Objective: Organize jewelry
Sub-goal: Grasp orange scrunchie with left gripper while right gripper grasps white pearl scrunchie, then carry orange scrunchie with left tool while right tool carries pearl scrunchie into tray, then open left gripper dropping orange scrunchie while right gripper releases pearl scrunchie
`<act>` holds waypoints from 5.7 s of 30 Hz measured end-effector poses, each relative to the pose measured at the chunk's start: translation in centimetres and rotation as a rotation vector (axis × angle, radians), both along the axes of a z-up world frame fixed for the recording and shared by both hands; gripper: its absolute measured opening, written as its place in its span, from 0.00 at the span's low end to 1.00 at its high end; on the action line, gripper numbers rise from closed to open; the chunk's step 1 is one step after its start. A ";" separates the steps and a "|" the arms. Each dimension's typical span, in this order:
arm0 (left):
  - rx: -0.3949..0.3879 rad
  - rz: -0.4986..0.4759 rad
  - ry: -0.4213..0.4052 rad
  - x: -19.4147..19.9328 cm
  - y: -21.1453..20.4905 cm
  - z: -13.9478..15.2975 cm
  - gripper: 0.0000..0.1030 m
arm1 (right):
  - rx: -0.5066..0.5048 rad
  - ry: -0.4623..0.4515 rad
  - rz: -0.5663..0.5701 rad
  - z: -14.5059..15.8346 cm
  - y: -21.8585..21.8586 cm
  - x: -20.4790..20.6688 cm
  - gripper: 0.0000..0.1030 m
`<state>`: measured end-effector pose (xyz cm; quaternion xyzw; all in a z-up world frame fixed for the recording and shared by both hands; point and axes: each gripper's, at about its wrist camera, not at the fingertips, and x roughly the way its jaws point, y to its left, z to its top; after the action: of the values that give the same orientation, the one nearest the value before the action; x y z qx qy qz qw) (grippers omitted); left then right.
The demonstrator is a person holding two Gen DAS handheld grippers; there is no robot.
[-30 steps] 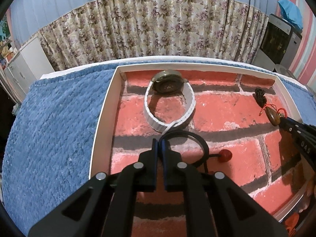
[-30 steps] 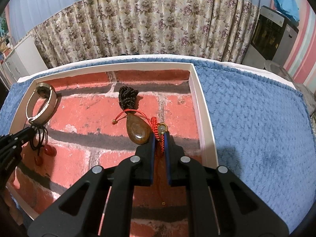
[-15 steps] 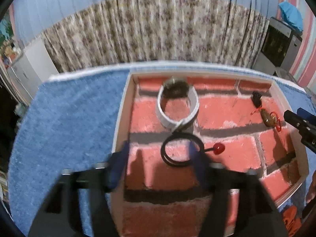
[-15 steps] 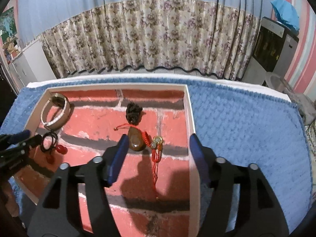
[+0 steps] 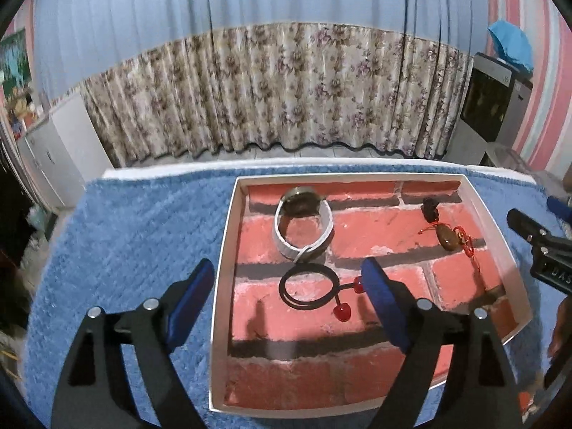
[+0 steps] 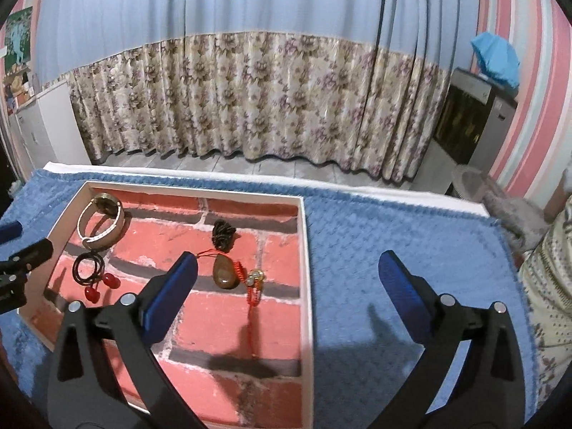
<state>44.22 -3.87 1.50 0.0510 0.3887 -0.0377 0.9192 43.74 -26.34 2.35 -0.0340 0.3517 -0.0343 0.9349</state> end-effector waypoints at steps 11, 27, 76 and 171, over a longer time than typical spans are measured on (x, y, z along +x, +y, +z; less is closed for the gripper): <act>-0.101 -0.066 0.065 -3.7 -1.8 1.0 0.81 | 0.062 0.005 -0.016 0.6 -2.8 -4.9 0.96; -0.119 -0.169 0.071 -12.6 -7.7 -1.1 0.87 | 0.035 -0.035 -0.075 -0.4 -8.6 -18.2 0.96; -0.127 -0.255 0.083 -9.2 -8.9 -0.8 0.12 | 0.128 0.035 -0.034 -0.2 -6.4 -15.5 0.07; -0.030 -0.014 0.131 4.5 0.7 -5.9 0.35 | 0.040 0.233 -0.009 -7.5 2.5 4.1 0.29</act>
<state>48.70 -3.12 -4.41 0.0374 0.4472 -0.0534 0.8921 47.83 -23.79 -5.19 -0.0176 0.4588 -0.0271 0.8879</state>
